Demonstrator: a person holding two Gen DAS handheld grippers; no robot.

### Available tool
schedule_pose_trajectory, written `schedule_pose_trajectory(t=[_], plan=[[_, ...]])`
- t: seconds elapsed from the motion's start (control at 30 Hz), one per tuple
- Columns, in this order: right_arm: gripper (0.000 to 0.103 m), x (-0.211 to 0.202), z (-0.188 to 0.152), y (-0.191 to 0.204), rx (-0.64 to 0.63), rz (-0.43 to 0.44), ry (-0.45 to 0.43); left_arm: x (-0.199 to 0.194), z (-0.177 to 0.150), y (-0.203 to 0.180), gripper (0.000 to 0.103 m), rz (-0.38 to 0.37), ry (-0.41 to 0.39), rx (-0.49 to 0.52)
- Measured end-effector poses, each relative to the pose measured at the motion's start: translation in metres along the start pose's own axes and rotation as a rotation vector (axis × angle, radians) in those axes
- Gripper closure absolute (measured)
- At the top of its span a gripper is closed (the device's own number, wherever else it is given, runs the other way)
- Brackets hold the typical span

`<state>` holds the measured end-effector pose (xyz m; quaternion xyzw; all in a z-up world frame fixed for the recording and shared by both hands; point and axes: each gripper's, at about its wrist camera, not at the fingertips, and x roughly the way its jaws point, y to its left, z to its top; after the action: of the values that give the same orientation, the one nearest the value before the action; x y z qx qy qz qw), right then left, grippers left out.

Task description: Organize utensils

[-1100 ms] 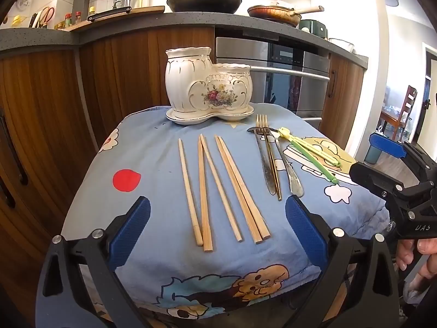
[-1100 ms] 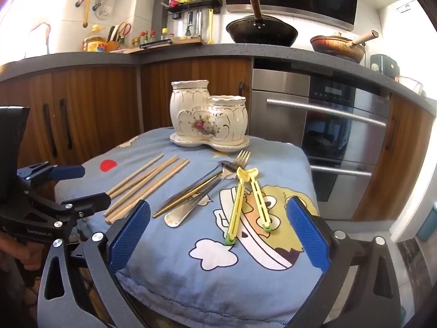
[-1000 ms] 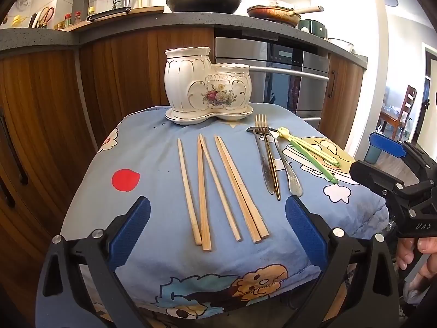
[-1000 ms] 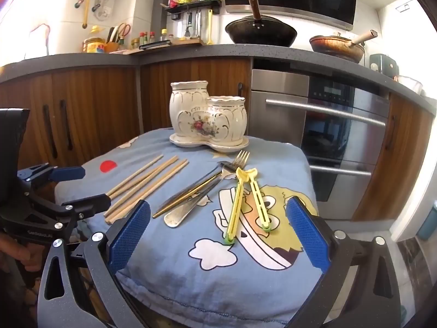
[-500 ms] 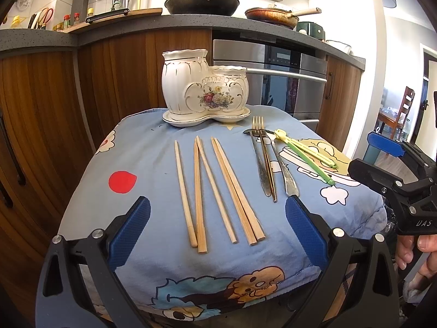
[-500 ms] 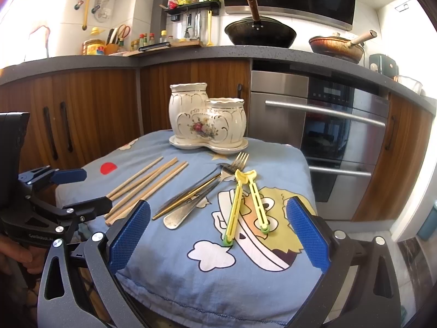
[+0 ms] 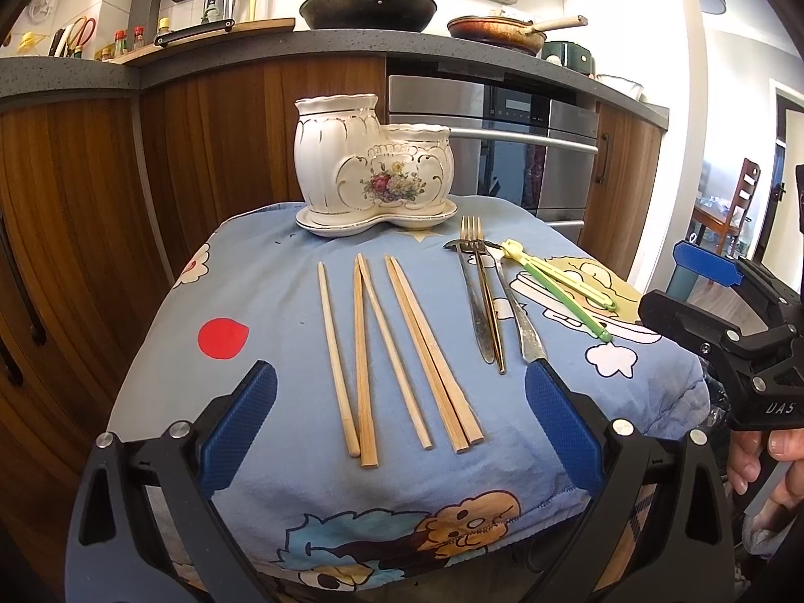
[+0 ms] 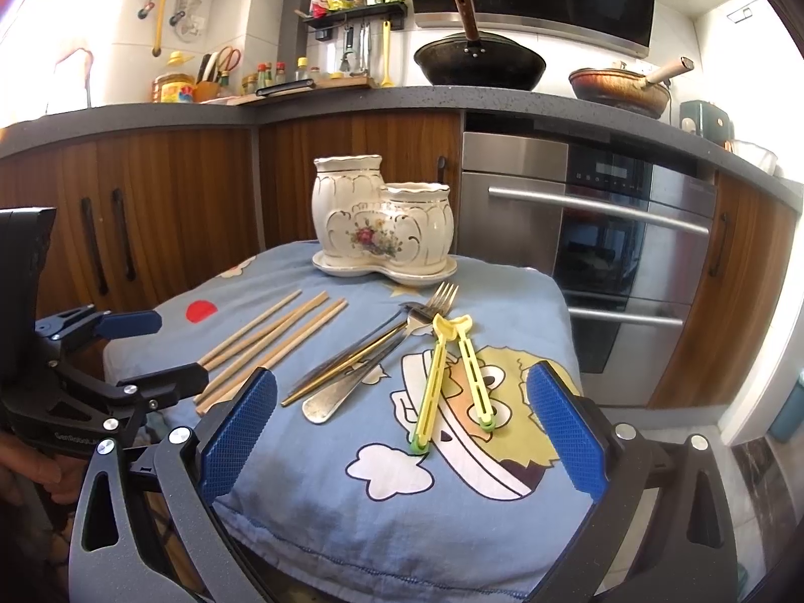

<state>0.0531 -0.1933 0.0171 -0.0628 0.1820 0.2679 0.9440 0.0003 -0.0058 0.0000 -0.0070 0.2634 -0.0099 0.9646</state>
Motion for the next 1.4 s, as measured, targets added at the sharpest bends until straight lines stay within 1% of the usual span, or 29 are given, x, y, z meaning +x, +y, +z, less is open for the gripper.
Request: schedule_pose_trajectory(t=[0.07, 0.13, 0.2, 0.33, 0.4, 0.47, 0.53, 0.57, 0.63, 0.67, 0.73, 0.77, 0.8, 0.83, 0.87, 0.93, 1.03, 1.1, 1.13, 1.2, 1.27, 1.4], plan=[[0.004, 0.0, 0.0, 0.0, 0.006, 0.005, 0.001, 0.001, 0.0, 0.0, 0.005, 0.008, 0.012, 0.004], [0.004, 0.001, 0.001, -0.002, 0.03, 0.02, 0.013, 0.004, 0.0, 0.002, 0.005, 0.014, 0.047, 0.002], [0.004, 0.002, 0.002, -0.004, 0.045, 0.023, 0.02, 0.005, 0.001, 0.005, 0.005, 0.017, 0.061, -0.006], [0.004, 0.003, 0.004, -0.005, 0.05, 0.035, 0.026, 0.006, 0.004, 0.012, 0.005, 0.016, 0.058, -0.023], [0.004, 0.004, 0.005, -0.004, 0.04, 0.034, 0.032, 0.007, 0.006, 0.018, 0.006, 0.025, 0.034, -0.028], [0.005, 0.005, 0.005, -0.005, 0.034, 0.032, 0.036, 0.01, 0.01, 0.023, 0.01, 0.033, 0.026, -0.032], [0.005, 0.007, 0.007, -0.005, 0.027, 0.026, 0.042, 0.015, 0.016, 0.032, 0.017, 0.038, 0.03, -0.047], [0.006, 0.009, 0.008, -0.006, 0.025, 0.022, 0.046, 0.018, 0.018, 0.035, 0.019, 0.046, 0.045, -0.043], [0.007, 0.013, 0.01, -0.007, 0.027, 0.016, 0.056, 0.024, 0.022, 0.041, 0.028, 0.044, 0.064, -0.058], [0.008, 0.014, 0.011, -0.008, 0.028, 0.012, 0.061, 0.028, 0.024, 0.044, 0.03, 0.046, 0.072, -0.061], [0.01, 0.019, 0.013, -0.01, 0.021, -0.003, 0.074, 0.035, 0.028, 0.048, 0.04, 0.071, 0.091, -0.048], [0.017, 0.022, 0.015, -0.011, 0.018, -0.012, 0.085, 0.037, 0.03, 0.049, 0.042, 0.074, 0.099, -0.052], [0.026, 0.025, 0.016, -0.012, 0.016, -0.02, 0.094, 0.042, 0.032, 0.052, 0.047, 0.067, 0.111, -0.06], [0.03, 0.029, 0.019, -0.016, 0.017, -0.03, 0.108, 0.046, 0.035, 0.053, 0.05, 0.064, 0.124, -0.06], [0.035, 0.032, 0.02, -0.019, 0.019, -0.037, 0.116, 0.05, 0.036, 0.054, 0.051, 0.06, 0.127, -0.061], [0.042, 0.039, 0.025, -0.025, 0.019, -0.055, 0.132, 0.058, 0.04, 0.056, 0.055, 0.042, 0.145, -0.071], [0.047, 0.052, 0.033, -0.034, 0.013, -0.078, 0.165, 0.072, 0.045, 0.058, 0.062, 0.03, 0.169, -0.066], [0.056, 0.064, 0.036, -0.041, 0.007, -0.087, 0.201, 0.082, 0.047, 0.061, 0.065, 0.027, 0.197, -0.068], [0.059, 0.068, 0.036, -0.043, 0.007, -0.087, 0.215, 0.085, 0.048, 0.062, 0.066, 0.026, 0.208, -0.071], [0.067, 0.078, 0.036, -0.049, 0.004, -0.084, 0.252, 0.092, 0.05, 0.065, 0.067, 0.025, 0.22, -0.076], [0.068, 0.089, 0.034, -0.054, 0.009, -0.072, 0.291, 0.097, 0.05, 0.066, 0.067, 0.028, 0.235, -0.067], [0.071, 0.109, 0.029, -0.059, 0.006, -0.042, 0.36, 0.104, 0.049, 0.066, 0.067, 0.001, 0.27, -0.059]])
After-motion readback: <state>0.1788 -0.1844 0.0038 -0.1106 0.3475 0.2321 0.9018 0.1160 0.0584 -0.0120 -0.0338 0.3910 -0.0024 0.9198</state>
